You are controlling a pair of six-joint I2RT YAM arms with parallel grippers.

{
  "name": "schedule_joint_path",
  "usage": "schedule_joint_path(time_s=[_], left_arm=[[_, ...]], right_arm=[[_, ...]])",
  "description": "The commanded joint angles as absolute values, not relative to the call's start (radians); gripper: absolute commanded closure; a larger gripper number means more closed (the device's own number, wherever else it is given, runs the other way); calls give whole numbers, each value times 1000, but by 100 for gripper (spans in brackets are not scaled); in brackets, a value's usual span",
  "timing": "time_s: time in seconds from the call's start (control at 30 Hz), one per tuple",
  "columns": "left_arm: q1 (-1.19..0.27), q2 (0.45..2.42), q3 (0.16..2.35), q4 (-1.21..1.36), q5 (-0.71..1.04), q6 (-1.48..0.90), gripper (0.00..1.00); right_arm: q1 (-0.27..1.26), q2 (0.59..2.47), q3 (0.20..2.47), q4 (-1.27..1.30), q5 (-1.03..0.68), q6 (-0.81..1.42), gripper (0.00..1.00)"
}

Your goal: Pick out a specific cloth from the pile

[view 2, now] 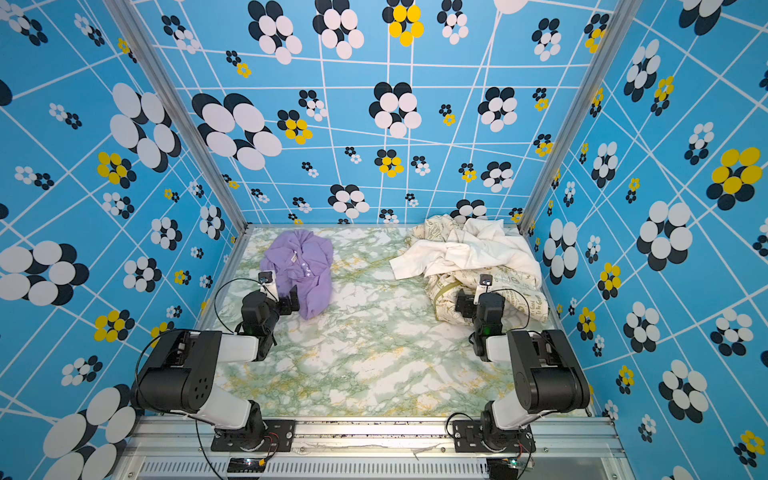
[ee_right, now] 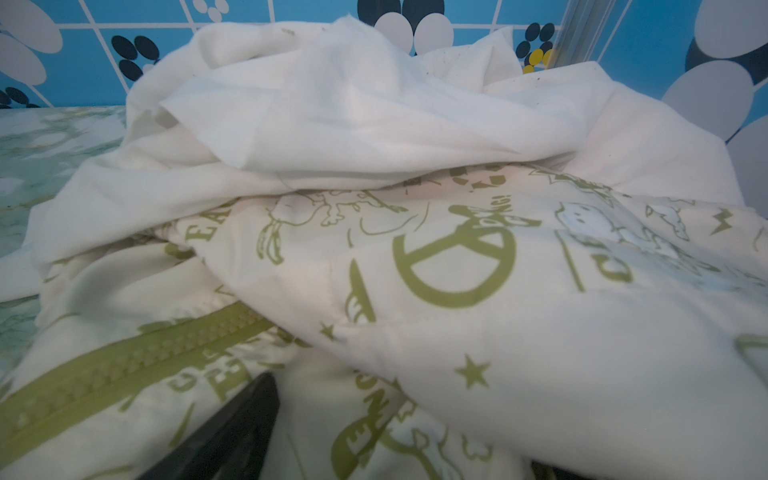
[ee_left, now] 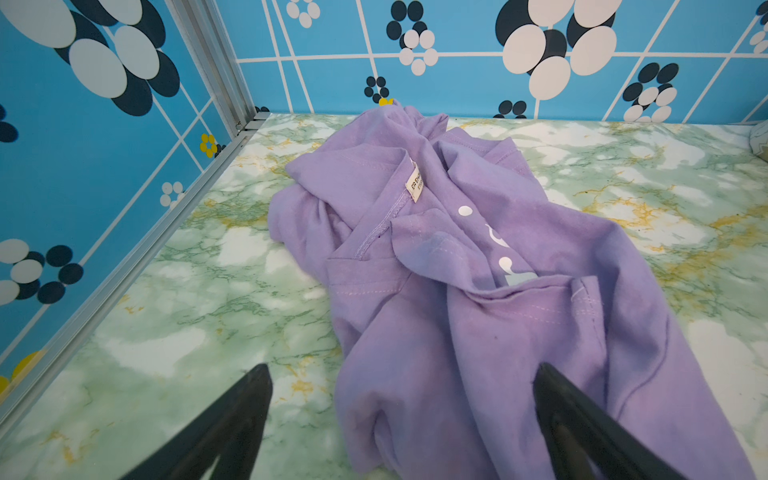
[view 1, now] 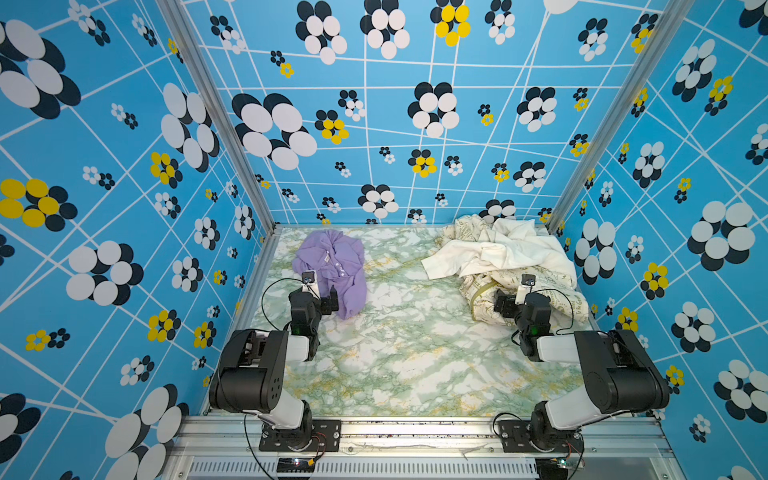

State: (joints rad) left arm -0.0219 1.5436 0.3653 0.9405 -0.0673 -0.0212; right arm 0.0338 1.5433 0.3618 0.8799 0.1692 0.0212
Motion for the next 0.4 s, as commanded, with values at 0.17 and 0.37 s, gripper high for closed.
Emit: schedule_joint_path(time_s=[0.17, 0.37], left_arm=[[-31, 1549, 380, 926, -59, -5, 1], [-33, 1525, 368, 929, -53, 0, 1]], right_arm=[[28, 1546, 392, 887, 151, 18, 1], [28, 1543, 388, 890, 151, 16, 1]])
